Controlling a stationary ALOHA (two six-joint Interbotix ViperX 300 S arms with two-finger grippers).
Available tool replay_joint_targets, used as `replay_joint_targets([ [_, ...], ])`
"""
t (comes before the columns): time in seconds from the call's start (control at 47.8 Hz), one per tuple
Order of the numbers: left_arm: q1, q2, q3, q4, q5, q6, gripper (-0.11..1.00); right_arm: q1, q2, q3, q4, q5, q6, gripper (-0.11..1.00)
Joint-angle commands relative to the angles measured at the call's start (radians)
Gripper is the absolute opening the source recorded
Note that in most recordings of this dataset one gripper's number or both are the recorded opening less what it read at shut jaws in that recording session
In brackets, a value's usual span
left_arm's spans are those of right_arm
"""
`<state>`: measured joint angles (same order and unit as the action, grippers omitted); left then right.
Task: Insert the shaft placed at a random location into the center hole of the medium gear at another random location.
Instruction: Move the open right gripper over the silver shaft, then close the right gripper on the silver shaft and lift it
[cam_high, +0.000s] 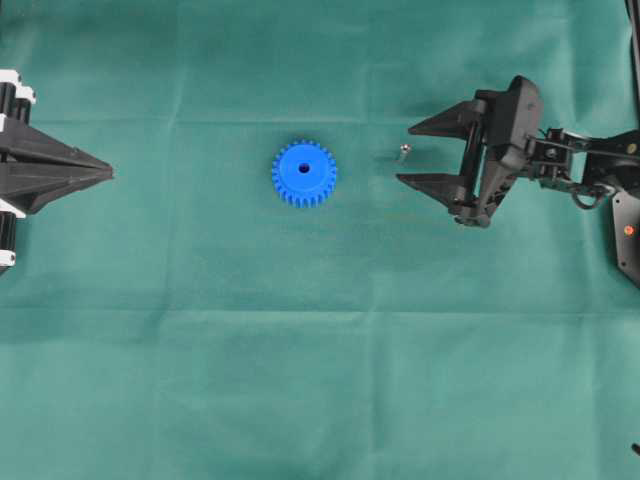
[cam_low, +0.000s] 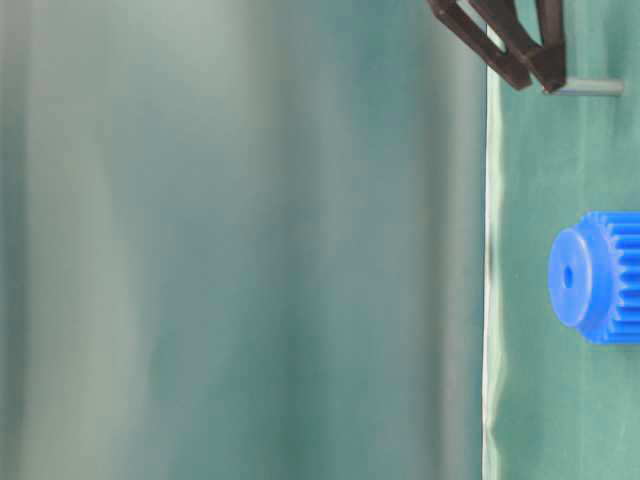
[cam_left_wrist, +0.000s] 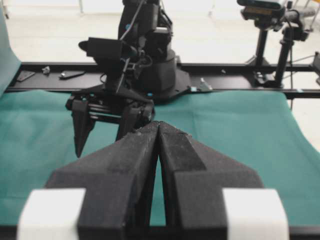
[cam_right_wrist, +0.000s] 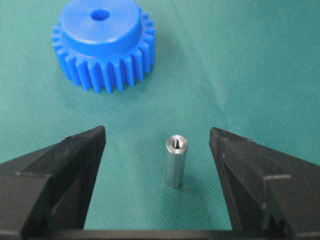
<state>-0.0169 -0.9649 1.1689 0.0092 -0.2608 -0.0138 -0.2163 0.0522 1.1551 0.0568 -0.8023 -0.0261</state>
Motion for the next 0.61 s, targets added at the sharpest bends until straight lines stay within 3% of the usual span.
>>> replay_joint_targets([
  [0.0,0.000,0.006,-0.020,0.003,-0.005,0.000,0.00,-0.011,0.008,-0.021,0.003,-0.015,-0.014,0.86],
  [0.209,0.000,0.006,-0.020,0.003,0.000,-0.002,0.00,-0.015,0.014,-0.023,0.003,-0.011,-0.014,0.85],
  [0.397,0.000,0.005,-0.020,0.003,0.003,-0.002,0.00,-0.018,0.020,-0.029,0.014,0.002,-0.014,0.77],
  [0.481,0.000,0.005,-0.020,0.003,0.003,-0.002,0.00,-0.025,0.021,-0.032,0.014,0.014,-0.018,0.65],
  [0.586,0.000,0.003,-0.021,0.003,0.003,-0.002,0.00,-0.034,0.023,-0.034,0.012,0.029,-0.020,0.34],
])
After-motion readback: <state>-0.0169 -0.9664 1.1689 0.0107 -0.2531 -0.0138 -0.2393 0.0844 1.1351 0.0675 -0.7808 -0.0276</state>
